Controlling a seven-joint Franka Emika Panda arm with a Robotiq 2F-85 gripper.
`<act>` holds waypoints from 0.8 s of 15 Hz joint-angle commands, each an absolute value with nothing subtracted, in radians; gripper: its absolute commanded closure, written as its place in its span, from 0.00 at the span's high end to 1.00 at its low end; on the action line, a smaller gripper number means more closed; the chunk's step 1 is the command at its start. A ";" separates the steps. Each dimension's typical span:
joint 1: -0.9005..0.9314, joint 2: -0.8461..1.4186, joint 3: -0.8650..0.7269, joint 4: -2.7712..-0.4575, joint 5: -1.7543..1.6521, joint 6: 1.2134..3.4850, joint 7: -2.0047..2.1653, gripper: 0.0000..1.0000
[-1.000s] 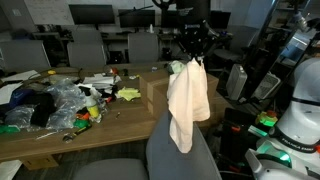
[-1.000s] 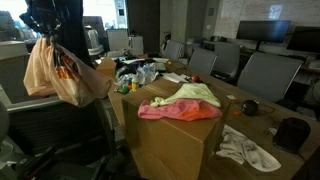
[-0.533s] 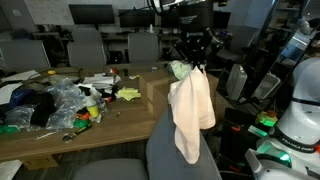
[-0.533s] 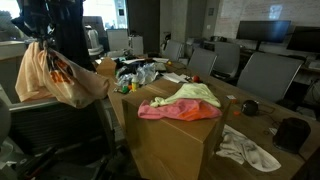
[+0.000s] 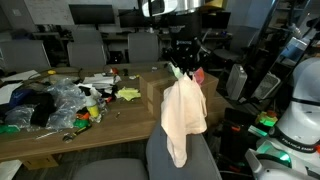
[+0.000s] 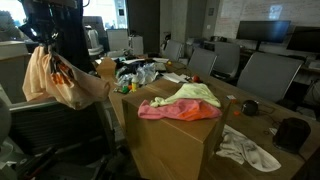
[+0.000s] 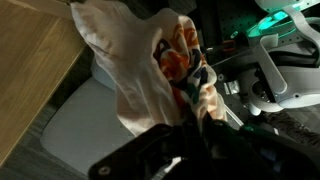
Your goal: Move the peach and pink shirt from the box to the backrest of the chair
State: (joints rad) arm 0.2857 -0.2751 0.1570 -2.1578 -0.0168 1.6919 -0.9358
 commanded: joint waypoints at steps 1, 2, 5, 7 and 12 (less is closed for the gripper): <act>0.263 -0.256 0.151 -2.170 -0.009 1.748 -0.886 0.02; 0.255 -0.244 0.148 -2.171 -0.012 1.755 -0.868 0.02; 0.230 -0.207 0.143 -2.164 -0.014 1.747 -0.787 0.02; 0.214 -0.183 0.140 -2.157 -0.015 1.734 -0.729 0.02; 0.196 -0.137 0.140 -2.151 -0.010 1.731 -0.620 0.02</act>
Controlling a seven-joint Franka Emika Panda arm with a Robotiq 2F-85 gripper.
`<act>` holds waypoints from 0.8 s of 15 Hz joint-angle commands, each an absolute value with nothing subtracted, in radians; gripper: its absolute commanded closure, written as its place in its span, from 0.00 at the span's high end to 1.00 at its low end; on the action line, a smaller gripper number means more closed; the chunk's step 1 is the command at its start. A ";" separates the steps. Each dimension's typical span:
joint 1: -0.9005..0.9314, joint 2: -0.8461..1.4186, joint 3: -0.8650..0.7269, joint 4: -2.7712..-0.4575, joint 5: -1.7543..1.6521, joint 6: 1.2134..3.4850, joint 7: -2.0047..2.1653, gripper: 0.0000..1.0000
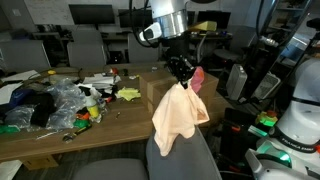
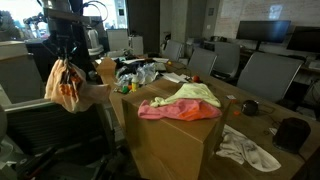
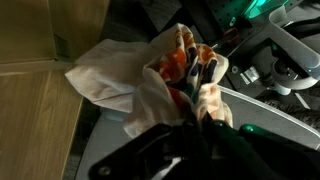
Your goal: Move the peach and pink shirt from the box to the backrest of the chair
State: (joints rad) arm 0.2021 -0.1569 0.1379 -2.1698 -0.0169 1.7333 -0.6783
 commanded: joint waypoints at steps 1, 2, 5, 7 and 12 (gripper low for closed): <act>0.194 -0.132 0.140 -2.154 -0.007 1.736 -0.599 0.02; 0.193 -0.126 0.140 -2.153 -0.003 1.734 -0.581 0.02; 0.190 -0.115 0.139 -2.153 0.003 1.733 -0.512 0.02; 0.191 -0.118 0.140 -2.162 0.001 1.742 -0.479 0.03; 0.191 -0.122 0.142 -2.166 -0.005 1.759 -0.423 0.54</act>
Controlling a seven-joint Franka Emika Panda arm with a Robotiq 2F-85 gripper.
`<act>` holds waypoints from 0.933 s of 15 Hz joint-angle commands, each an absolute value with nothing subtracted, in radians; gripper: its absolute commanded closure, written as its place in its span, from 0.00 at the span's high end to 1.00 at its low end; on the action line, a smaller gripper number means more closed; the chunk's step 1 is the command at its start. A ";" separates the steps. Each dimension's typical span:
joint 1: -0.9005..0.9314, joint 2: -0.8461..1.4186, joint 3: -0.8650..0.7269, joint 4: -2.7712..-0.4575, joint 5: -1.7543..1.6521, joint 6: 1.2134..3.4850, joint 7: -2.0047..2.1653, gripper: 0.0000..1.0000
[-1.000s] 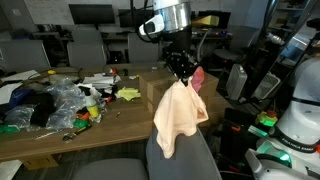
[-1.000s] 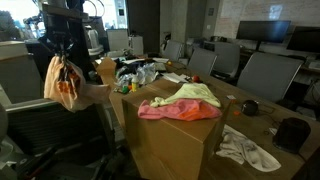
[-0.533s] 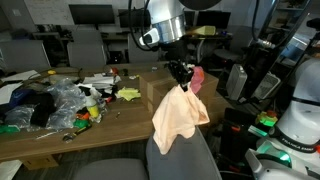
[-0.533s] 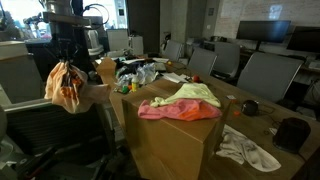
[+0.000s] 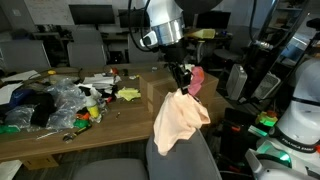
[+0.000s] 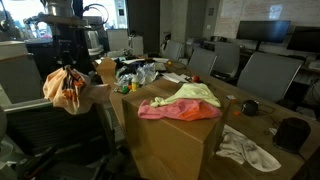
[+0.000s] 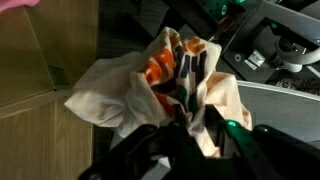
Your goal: Move the peach and pink shirt from the box to the backrest of the chair
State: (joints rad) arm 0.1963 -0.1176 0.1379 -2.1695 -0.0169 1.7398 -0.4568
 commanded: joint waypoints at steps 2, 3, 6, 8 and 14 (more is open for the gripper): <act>0.190 -0.121 0.141 -2.165 -0.004 1.760 -0.408 0.69; 0.190 -0.121 0.141 -2.164 -0.004 1.762 -0.402 0.77; 0.189 -0.120 0.140 -2.160 -0.001 1.762 -0.390 1.00; 0.186 -0.123 0.139 -2.158 -0.007 1.768 -0.378 1.00; 0.125 -0.116 0.106 -2.104 -0.202 1.914 -0.269 0.99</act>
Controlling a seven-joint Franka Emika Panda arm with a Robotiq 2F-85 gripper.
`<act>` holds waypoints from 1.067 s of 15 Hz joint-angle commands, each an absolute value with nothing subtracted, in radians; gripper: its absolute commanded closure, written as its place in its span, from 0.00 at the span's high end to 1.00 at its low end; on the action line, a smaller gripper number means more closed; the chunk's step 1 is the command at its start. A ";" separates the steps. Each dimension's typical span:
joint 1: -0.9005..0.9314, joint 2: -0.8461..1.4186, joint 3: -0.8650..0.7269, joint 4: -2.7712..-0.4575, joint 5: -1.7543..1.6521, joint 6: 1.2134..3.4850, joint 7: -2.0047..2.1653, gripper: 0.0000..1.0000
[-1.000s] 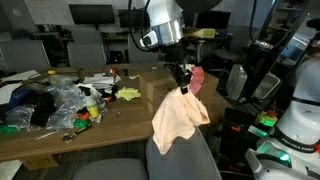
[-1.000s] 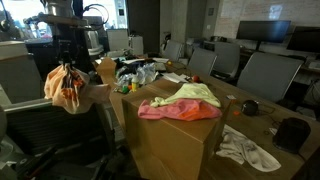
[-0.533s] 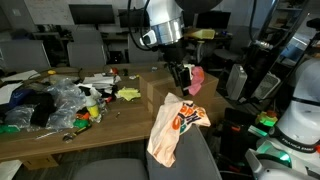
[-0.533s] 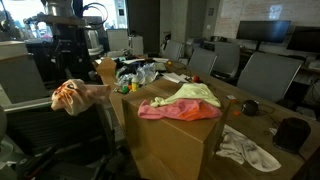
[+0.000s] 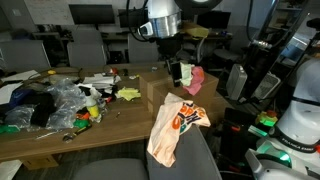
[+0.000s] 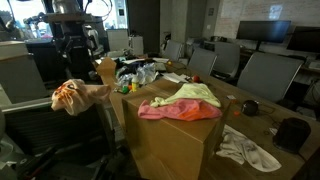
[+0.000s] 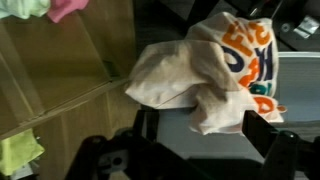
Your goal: Move the peach and pink shirt from the box to the backrest of the chair
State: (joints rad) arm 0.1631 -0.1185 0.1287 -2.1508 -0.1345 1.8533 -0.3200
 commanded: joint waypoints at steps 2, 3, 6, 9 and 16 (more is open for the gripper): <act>0.088 -0.103 0.074 -2.064 -0.235 1.962 -0.244 1.00; 0.070 -0.094 0.058 -2.044 -0.246 1.988 -0.229 1.00; 0.009 -0.068 0.000 -1.985 -0.249 2.039 -0.191 1.00; -0.046 -0.021 -0.050 -1.929 -0.243 2.084 -0.129 1.00; -0.135 0.147 -0.138 -1.772 -0.177 2.085 0.065 1.00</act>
